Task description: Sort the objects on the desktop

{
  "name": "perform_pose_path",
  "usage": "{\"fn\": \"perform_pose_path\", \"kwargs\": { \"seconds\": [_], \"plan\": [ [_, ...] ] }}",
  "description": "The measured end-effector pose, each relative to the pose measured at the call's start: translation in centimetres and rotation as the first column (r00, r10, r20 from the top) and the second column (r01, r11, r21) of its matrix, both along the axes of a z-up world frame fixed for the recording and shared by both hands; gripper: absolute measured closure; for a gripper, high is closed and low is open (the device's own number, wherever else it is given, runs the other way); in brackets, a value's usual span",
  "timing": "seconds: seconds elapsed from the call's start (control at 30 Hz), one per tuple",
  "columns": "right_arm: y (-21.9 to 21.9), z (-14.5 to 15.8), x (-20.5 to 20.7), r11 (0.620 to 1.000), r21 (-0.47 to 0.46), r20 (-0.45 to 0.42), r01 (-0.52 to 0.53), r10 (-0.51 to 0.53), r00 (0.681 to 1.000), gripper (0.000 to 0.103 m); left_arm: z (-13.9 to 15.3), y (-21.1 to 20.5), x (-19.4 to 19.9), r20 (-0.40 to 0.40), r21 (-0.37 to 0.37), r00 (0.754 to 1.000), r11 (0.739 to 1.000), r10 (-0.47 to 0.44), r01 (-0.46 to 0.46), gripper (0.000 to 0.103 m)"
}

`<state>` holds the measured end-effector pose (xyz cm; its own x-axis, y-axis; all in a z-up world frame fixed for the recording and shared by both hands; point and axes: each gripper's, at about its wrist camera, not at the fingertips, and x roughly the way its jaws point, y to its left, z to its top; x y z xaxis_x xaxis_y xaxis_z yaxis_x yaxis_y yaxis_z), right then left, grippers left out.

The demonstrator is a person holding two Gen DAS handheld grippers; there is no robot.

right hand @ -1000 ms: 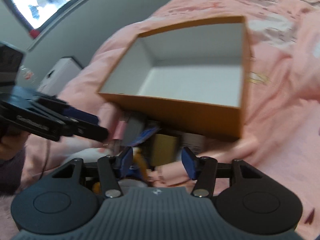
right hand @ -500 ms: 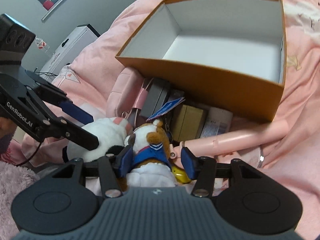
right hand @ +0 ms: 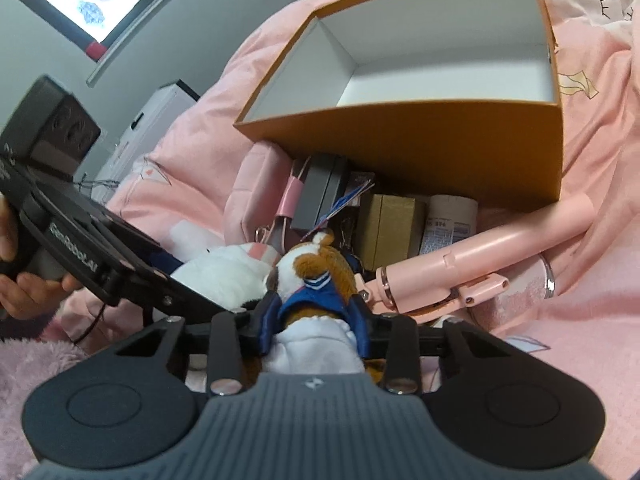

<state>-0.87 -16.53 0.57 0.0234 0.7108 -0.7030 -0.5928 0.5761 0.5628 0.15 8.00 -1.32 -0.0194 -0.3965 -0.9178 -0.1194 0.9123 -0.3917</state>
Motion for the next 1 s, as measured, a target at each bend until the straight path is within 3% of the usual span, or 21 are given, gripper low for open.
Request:
{"fn": "perform_pose_path", "kwargs": {
  "seconds": [0.13, 0.3, 0.57, 0.73, 0.83, 0.9, 1.0],
  "plan": [
    [-0.7, 0.3, 0.3, 0.999, 0.035, -0.001, 0.027, -0.027, 1.0, 0.067, 1.2, -0.1, -0.5, 0.059, 0.008, 0.998, 1.0, 0.013, -0.013, 0.018],
    [-1.8, 2.5, 0.6, 0.995, 0.062, 0.092, 0.078, -0.084, 0.992, 0.067, 4.2, -0.5, -0.2, 0.197, -0.031, 0.98, 0.999, 0.012, -0.006, 0.02],
    [-2.7, 5.2, 2.0, 0.972, 0.122, 0.207, 0.203, -0.225, 0.952, 0.069, 8.5, -0.3, 1.8, 0.405, 0.04, 0.914, 0.999, 0.006, -0.025, 0.021],
    [-2.5, 7.3, 3.2, 0.938, 0.232, 0.208, 0.258, -0.306, 0.929, 0.085, 10.8, -0.4, 3.3, 0.512, 0.074, 0.859, 0.997, -0.013, -0.029, 0.021],
    [-1.4, 8.2, 4.0, 0.937, 0.237, 0.252, 0.258, -0.316, 0.915, 0.089, 11.0, -0.4, 4.1, 0.528, 0.087, 0.849, 0.996, -0.016, -0.035, 0.021],
    [-0.5, 8.3, 4.0, 0.941, 0.224, 0.271, 0.255, -0.311, 0.911, 0.103, 11.0, -0.1, 4.3, 0.528, 0.085, 0.849, 0.996, -0.01, -0.041, 0.021],
    [-0.1, 8.9, 3.9, 0.944, 0.227, 0.311, 0.237, -0.301, 0.901, 0.103, 10.8, 0.1, 4.6, 0.528, 0.08, 0.85, 0.996, -0.002, -0.047, 0.021]
  ]
}}
